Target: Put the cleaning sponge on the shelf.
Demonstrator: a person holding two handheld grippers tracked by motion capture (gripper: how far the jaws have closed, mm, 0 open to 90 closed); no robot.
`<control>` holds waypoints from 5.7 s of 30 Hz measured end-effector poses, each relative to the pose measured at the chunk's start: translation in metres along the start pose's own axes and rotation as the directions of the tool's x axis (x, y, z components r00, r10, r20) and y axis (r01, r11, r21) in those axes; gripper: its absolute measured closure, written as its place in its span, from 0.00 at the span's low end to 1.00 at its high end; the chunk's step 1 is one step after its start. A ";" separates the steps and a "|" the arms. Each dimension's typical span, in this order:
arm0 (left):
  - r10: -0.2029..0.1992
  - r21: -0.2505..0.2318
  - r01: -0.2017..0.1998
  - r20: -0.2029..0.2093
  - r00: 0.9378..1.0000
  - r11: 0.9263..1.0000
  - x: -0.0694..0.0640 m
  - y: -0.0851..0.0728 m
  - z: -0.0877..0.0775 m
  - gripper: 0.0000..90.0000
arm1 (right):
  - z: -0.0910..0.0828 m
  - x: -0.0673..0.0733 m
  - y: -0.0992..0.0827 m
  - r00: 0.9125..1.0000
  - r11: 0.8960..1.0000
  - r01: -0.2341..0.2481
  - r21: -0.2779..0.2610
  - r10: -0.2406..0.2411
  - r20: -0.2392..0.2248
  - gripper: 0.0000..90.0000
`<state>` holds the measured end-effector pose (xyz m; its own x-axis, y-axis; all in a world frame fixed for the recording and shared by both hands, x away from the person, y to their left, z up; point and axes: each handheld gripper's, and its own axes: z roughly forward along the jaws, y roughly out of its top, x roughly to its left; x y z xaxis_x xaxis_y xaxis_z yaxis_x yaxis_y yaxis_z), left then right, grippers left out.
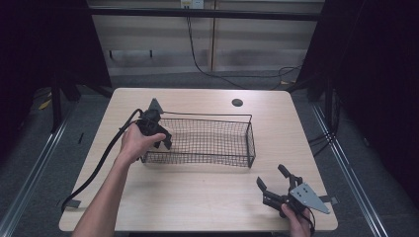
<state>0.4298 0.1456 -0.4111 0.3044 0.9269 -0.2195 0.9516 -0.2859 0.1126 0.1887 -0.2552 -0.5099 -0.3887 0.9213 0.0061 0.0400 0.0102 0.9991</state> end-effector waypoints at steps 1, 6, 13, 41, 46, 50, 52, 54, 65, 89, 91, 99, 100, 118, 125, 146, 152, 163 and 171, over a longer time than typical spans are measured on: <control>0.002 0.006 -0.002 -0.008 1.000 1.000 0.000 0.000 0.002 0.34 | 0.000 0.000 0.000 1.000 1.000 -0.001 0.001 0.001 0.000 0.15; -0.002 0.011 0.002 -0.013 1.000 1.000 0.000 0.002 0.007 0.34 | 0.000 0.000 0.000 1.000 1.000 -0.001 -0.003 0.001 -0.001 0.15; -0.017 0.034 0.018 -0.026 1.000 0.999 0.001 0.002 0.013 0.34 | 0.000 0.000 0.000 1.000 1.000 -0.002 -0.003 0.002 -0.001 0.15; -0.022 0.057 0.025 -0.048 0.999 0.998 0.001 -0.001 0.025 0.34 | 0.000 0.000 0.000 1.000 1.000 -0.002 -0.003 0.002 0.000 0.15; -0.034 0.056 0.037 -0.055 0.998 0.998 0.001 -0.001 0.026 0.34 | 0.000 0.000 0.000 1.000 1.000 -0.001 -0.002 0.001 -0.001 0.15; -0.040 0.061 0.045 -0.068 0.997 0.997 0.000 0.000 0.027 0.34 | 0.000 0.000 0.000 1.000 1.000 0.001 -0.001 -0.001 0.000 0.15; -0.038 0.071 0.042 -0.067 0.997 0.997 -0.001 0.001 0.027 0.32 | 0.000 0.000 0.000 1.000 1.000 -0.001 -0.003 0.001 0.000 0.15; -0.039 0.070 0.044 -0.066 0.997 0.997 -0.002 0.001 0.027 0.30 | 0.000 0.000 0.000 1.000 1.000 -0.002 -0.002 0.002 0.000 0.15; -0.024 0.067 0.027 -0.037 0.999 0.997 -0.001 0.000 0.025 0.25 | 0.000 0.000 0.000 1.000 1.000 -0.002 -0.003 0.002 -0.001 0.15; 0.116 -0.106 -0.102 0.136 0.984 0.989 0.016 -0.017 0.000 0.20 | 0.000 0.000 0.000 1.000 1.000 -0.002 0.001 0.002 -0.002 0.15; 0.122 -0.123 -0.105 0.140 0.983 0.987 0.018 -0.018 -0.003 0.20 | 0.000 0.000 0.000 1.000 1.000 0.001 0.001 -0.001 -0.001 0.15; 0.165 -0.191 -0.138 0.134 0.977 0.972 0.023 -0.026 -0.012 0.22 | 0.000 0.000 0.000 1.000 1.000 -0.002 0.003 0.002 -0.003 0.15; 0.166 -0.202 -0.138 0.126 0.978 0.970 0.022 -0.027 -0.013 0.22 | 0.000 0.000 0.000 1.000 1.000 0.000 0.002 0.000 -0.001 0.15; 0.251 -0.376 -0.174 0.167 0.953 0.910 0.031 -0.047 -0.033 0.24 | 0.000 0.000 0.000 1.000 1.000 0.001 0.000 -0.001 -0.005 0.15; 0.261 -0.451 -0.161 0.168 0.951 0.878 0.040 -0.061 -0.043 0.25 | 0.000 0.000 0.000 1.000 1.000 0.000 0.003 0.000 -0.002 0.15; 0.324 -0.583 -0.177 0.158 0.933 0.793 0.050 -0.111 -0.062 0.24 | 0.000 0.001 0.000 1.000 1.000 -0.003 0.000 0.003 0.003 0.15; 0.324 -0.585 -0.196 0.123 0.938 0.787 0.055 -0.128 -0.063 0.24 | 0.000 0.001 0.000 1.000 1.000 -0.003 -0.001 0.003 0.003 0.15; 0.318 -0.580 -0.195 0.118 0.941 0.791 0.067 -0.151 -0.056 0.23 | 0.000 0.001 0.000 1.000 1.000 -0.003 0.000 0.003 0.004 0.15; 0.312 -0.555 -0.207 0.100 0.945 0.806 0.070 -0.173 -0.037 0.22 | 0.000 0.001 0.000 1.000 1.000 0.004 0.002 -0.004 0.007 0.15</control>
<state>0.2846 0.2690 -0.4104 0.5887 0.7622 -0.2691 0.6804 -0.2875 0.6741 0.1885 -0.2545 -0.5098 -0.3825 0.9240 0.0018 0.0398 0.0145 0.9991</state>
